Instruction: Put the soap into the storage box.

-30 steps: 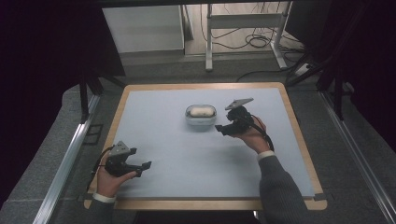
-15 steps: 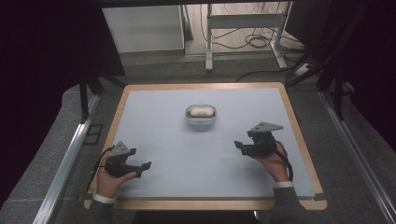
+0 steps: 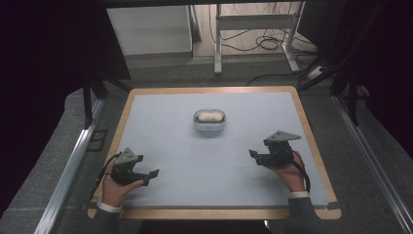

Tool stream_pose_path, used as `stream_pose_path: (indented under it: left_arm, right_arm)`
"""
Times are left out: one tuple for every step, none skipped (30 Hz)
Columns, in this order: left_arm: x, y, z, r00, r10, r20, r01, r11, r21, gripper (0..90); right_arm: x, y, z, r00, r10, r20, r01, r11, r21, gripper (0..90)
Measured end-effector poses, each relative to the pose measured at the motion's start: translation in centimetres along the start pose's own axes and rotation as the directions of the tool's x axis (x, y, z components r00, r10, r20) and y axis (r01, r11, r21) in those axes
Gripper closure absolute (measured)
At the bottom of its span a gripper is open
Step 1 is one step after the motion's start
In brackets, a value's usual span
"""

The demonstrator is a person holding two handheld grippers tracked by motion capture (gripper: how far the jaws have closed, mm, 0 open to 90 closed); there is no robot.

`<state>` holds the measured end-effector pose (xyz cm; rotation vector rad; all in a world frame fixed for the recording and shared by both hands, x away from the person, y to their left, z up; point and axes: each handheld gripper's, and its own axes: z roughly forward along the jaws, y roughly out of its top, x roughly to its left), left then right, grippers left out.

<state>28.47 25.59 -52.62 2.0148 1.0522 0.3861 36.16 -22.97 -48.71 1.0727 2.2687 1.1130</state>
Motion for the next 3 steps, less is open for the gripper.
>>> stream_pose_path:
  left_arm:
    - [-0.01, 0.00, 0.03, 1.0000, 0.002, -0.001, -0.002, 1.0000, 0.003, 11.7]
    - [-0.02, 0.00, 0.06, 1.0000, 0.004, -0.003, -0.004, 1.0000, 0.005, 11.7]
    - [-0.02, 0.00, 0.06, 1.0000, 0.004, -0.003, -0.004, 1.0000, 0.005, 11.6]
  right_arm:
    - [-0.08, -0.11, 0.07, 1.0000, -0.003, 0.003, 0.003, 1.000, 0.004, 24.5]
    - [-0.14, -0.24, 0.18, 1.0000, -0.001, 0.007, 0.001, 1.000, 0.013, 23.7]
    - [-0.14, -0.24, 0.18, 1.0000, -0.001, 0.007, 0.001, 1.000, 0.013, 23.7]
